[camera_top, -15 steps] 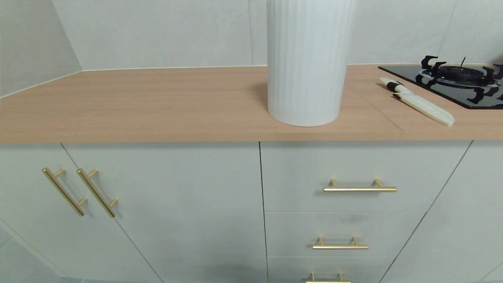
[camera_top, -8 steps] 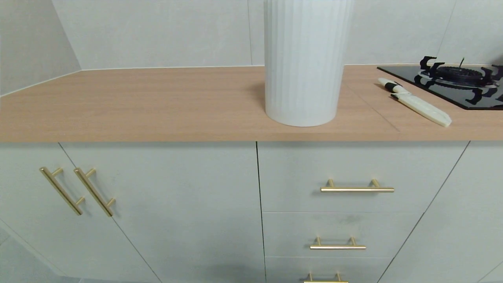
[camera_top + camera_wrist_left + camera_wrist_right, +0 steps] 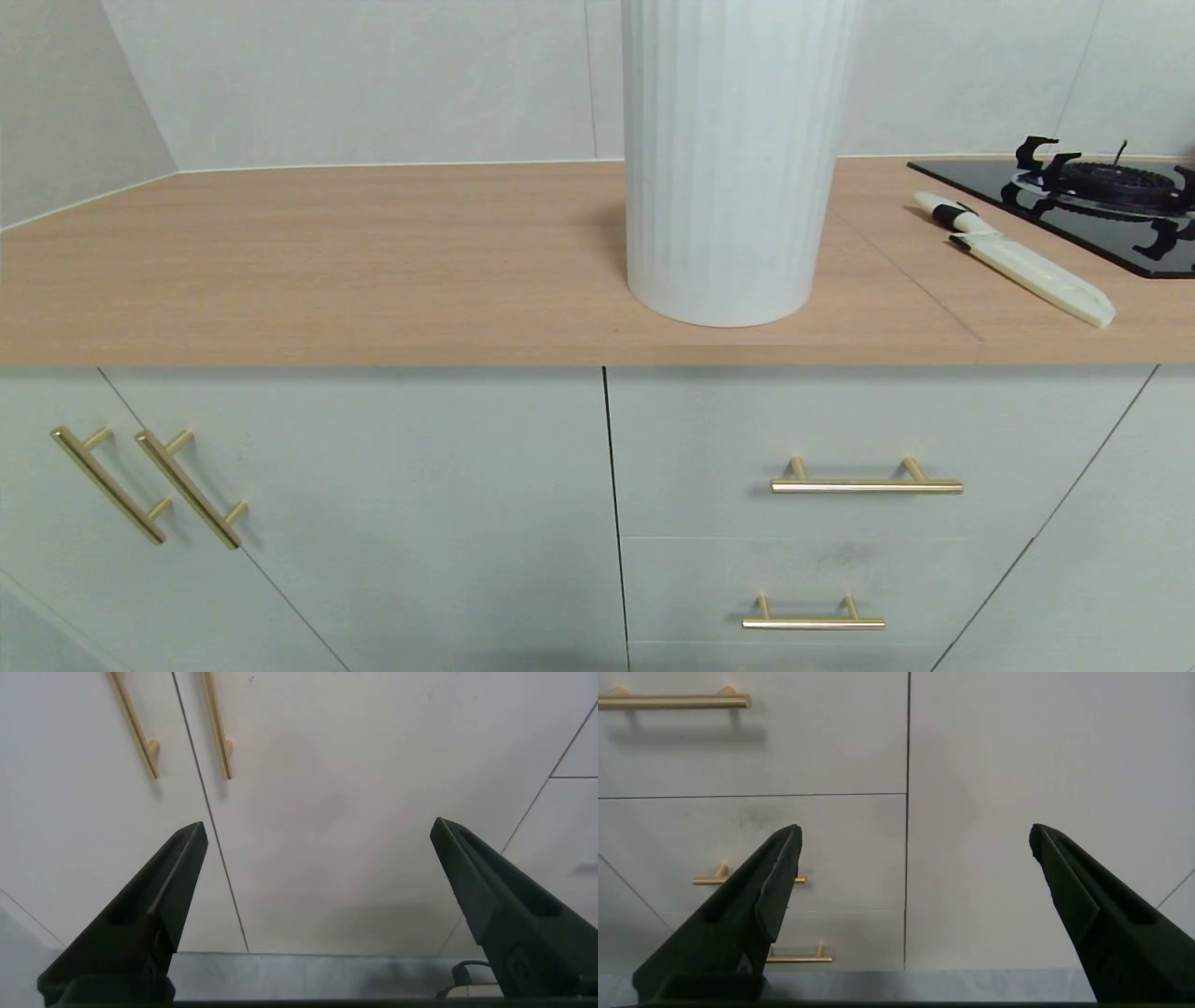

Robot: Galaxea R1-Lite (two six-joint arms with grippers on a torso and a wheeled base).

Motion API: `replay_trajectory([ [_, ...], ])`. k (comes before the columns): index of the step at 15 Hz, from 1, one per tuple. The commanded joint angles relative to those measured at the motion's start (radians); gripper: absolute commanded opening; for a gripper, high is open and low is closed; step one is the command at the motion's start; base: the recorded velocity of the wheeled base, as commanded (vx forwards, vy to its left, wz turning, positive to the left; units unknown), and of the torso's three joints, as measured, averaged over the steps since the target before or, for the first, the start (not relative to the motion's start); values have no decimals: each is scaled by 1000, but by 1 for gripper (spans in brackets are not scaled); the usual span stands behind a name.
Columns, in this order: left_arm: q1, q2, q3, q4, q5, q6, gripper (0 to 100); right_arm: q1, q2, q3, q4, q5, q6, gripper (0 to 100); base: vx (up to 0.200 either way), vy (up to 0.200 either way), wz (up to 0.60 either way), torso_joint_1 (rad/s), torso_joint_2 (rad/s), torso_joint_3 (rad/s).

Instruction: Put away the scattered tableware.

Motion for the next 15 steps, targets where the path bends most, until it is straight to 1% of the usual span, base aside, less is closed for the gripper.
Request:
replay_trajectory([
  [1,0,0,0,0,0,0,100,0,1,0,-1,0,0,100,0,0,0,0,0,0],
  [11,0,0,0,0,0,0,100,0,1,0,-1,2,-3,100,0,0,0,4,-6,-3],
  [15,0,0,0,0,0,0,100,0,1,0,-1,2,-3,100,0,0,0,116,-248,-228],
])
